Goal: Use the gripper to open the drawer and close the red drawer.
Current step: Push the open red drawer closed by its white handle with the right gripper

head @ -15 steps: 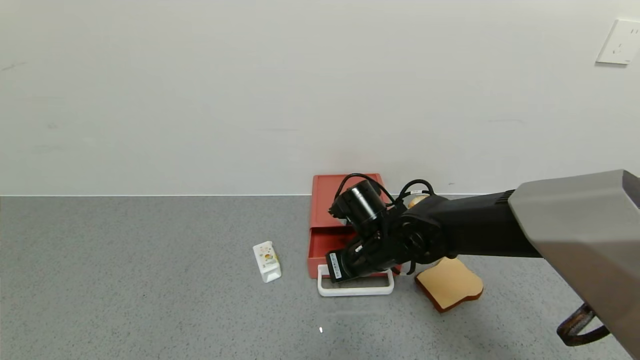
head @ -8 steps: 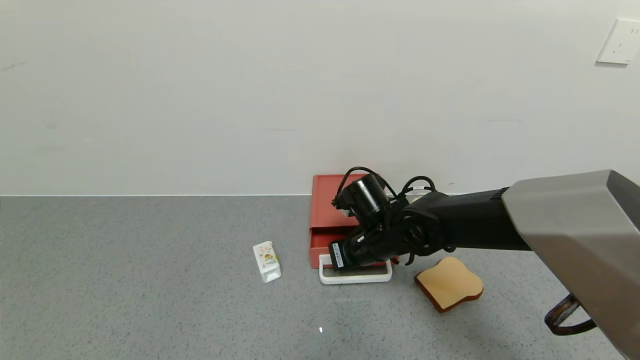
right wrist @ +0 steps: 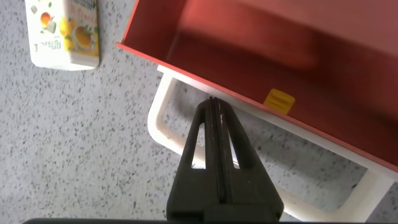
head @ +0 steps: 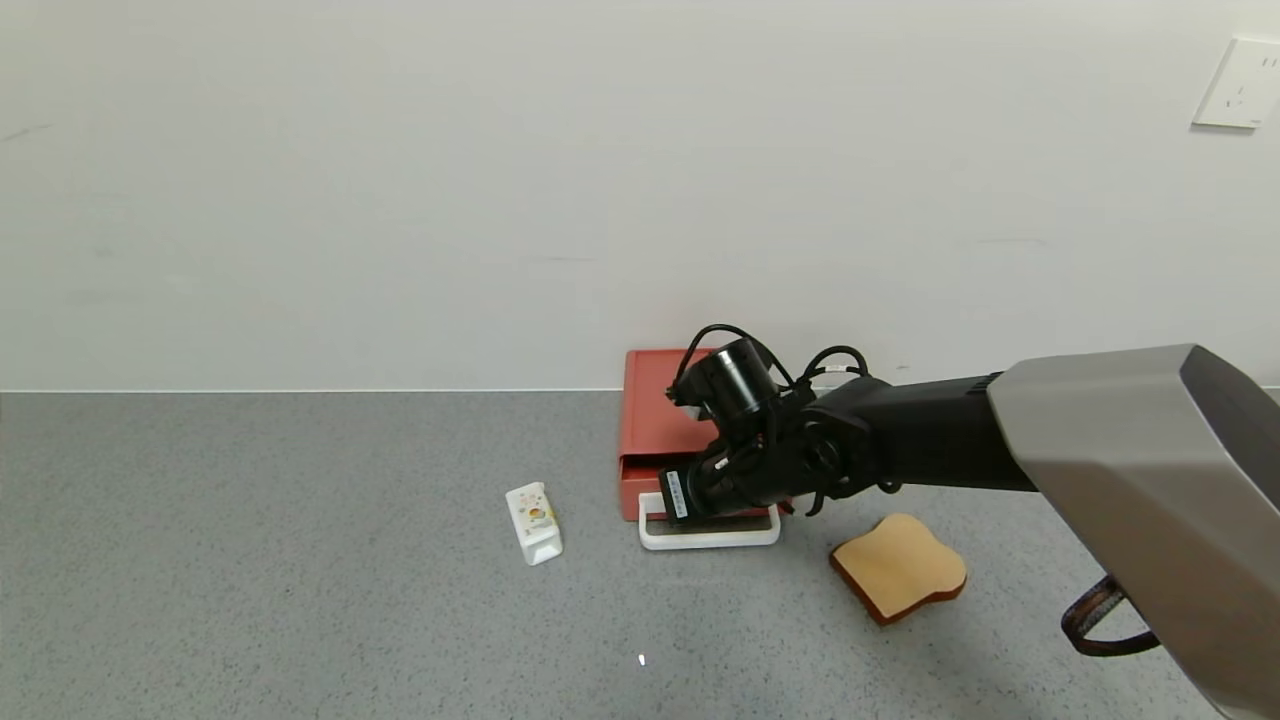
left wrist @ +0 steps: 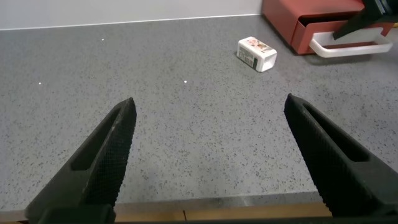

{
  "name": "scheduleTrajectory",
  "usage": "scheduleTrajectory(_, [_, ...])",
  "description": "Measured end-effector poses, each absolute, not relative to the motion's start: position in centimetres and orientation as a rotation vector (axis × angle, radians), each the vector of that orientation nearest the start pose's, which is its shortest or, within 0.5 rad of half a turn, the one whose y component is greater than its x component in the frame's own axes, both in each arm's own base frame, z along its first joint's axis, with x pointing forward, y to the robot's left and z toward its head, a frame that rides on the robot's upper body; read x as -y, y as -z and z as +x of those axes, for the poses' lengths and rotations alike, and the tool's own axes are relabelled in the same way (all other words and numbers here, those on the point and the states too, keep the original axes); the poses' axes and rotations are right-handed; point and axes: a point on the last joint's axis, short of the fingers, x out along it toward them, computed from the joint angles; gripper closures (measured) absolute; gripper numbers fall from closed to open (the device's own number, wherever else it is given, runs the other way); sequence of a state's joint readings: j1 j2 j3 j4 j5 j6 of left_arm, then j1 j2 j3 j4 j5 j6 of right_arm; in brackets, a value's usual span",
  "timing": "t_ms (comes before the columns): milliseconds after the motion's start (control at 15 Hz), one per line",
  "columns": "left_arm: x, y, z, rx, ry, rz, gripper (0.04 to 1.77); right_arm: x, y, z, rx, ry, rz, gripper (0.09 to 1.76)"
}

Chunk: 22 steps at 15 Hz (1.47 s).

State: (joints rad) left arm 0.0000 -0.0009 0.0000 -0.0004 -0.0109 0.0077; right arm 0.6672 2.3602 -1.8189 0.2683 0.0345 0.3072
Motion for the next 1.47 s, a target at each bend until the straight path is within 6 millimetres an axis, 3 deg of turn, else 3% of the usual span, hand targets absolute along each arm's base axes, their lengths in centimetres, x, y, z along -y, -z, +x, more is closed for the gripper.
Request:
scheduleTrajectory(800, [0.0, -7.6, -2.3, 0.001, 0.011, 0.008, 0.09, -29.4, -10.4, 39.4, -0.809, -0.538, 0.039, 1.73])
scheduleTrajectory(1467, [0.0, -7.6, -2.3, 0.001, 0.011, 0.008, 0.09, -29.4, -10.2, 39.6, -0.807, -0.534, 0.038, 1.73])
